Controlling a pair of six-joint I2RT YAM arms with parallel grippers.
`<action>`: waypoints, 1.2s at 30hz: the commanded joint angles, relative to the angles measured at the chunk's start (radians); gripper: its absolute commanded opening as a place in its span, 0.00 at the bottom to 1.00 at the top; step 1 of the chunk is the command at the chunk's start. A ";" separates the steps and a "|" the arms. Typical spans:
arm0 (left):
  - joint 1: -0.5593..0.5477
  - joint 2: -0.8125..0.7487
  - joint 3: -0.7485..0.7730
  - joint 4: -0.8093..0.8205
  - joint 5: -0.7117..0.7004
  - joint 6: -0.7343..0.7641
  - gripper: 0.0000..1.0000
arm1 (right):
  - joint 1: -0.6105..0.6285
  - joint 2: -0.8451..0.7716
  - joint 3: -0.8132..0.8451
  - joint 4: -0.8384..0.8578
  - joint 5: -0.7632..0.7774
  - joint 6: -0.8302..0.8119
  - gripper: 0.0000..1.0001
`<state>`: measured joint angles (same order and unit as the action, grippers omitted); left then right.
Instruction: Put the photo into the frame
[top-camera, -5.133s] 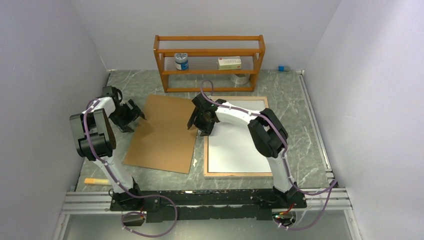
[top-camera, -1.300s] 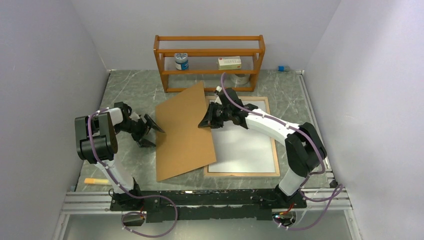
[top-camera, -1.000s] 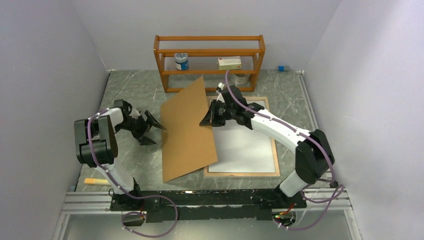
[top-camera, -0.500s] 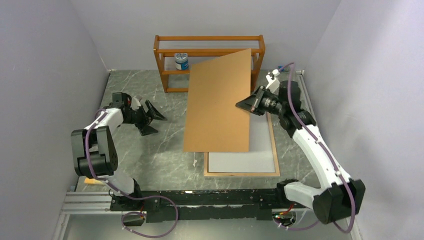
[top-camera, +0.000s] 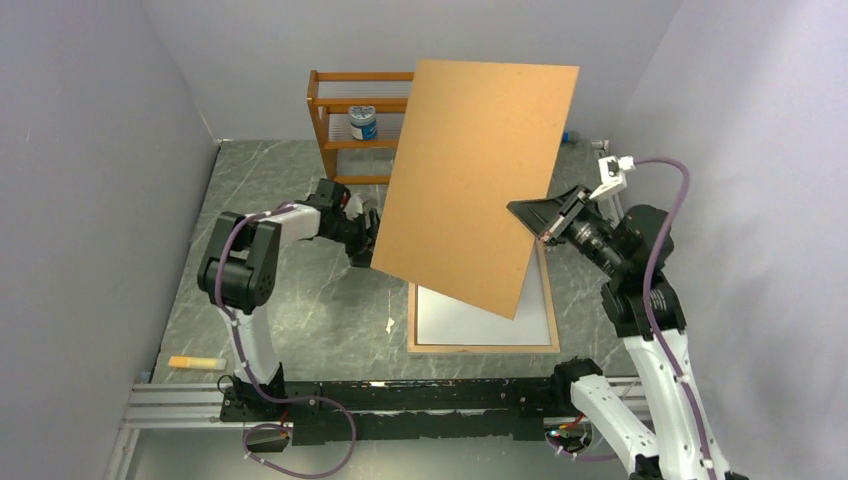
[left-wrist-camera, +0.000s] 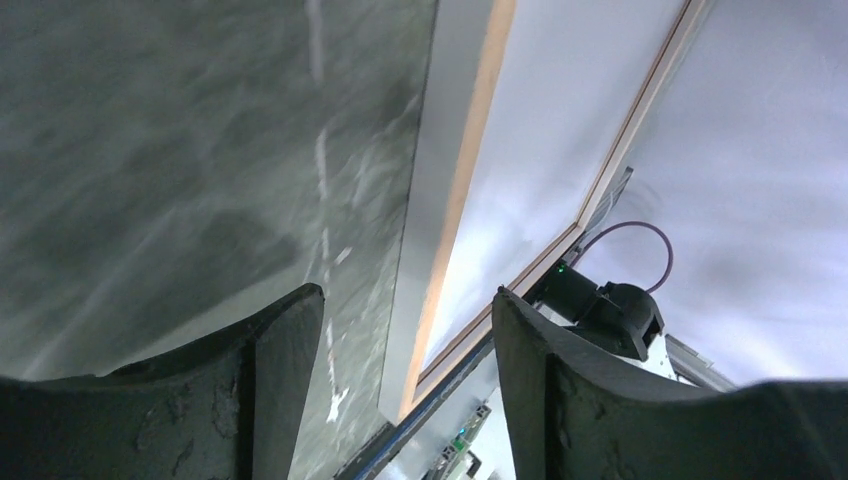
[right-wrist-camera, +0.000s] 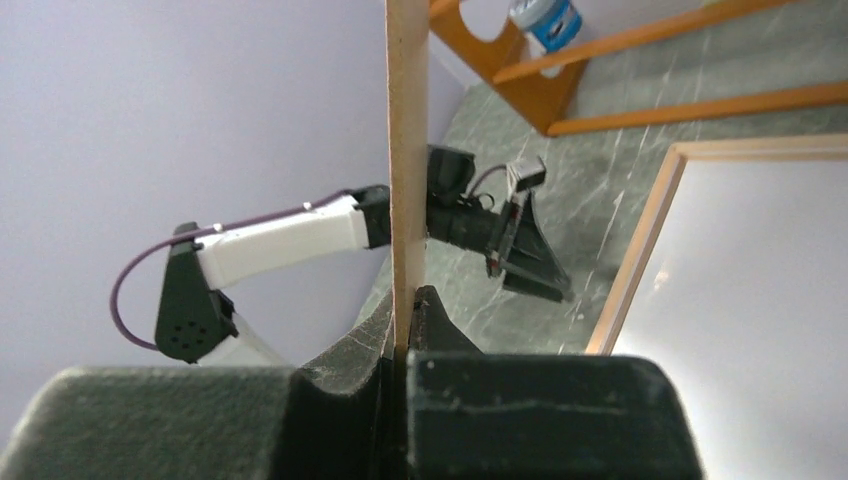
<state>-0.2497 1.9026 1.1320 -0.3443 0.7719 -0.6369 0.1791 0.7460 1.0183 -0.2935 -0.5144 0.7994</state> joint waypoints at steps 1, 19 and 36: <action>-0.080 0.062 0.102 0.030 -0.023 -0.016 0.67 | -0.004 -0.085 0.031 0.073 0.144 0.048 0.00; -0.286 0.205 0.308 -0.321 -0.590 0.086 0.45 | -0.004 -0.175 0.057 -0.053 0.371 0.089 0.00; -0.215 0.111 0.172 -0.468 -0.671 0.165 0.33 | -0.004 -0.140 0.047 -0.068 0.341 0.089 0.00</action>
<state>-0.5297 2.0251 1.4113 -0.6418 0.2466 -0.5564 0.1772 0.6037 1.0374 -0.4732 -0.1478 0.8745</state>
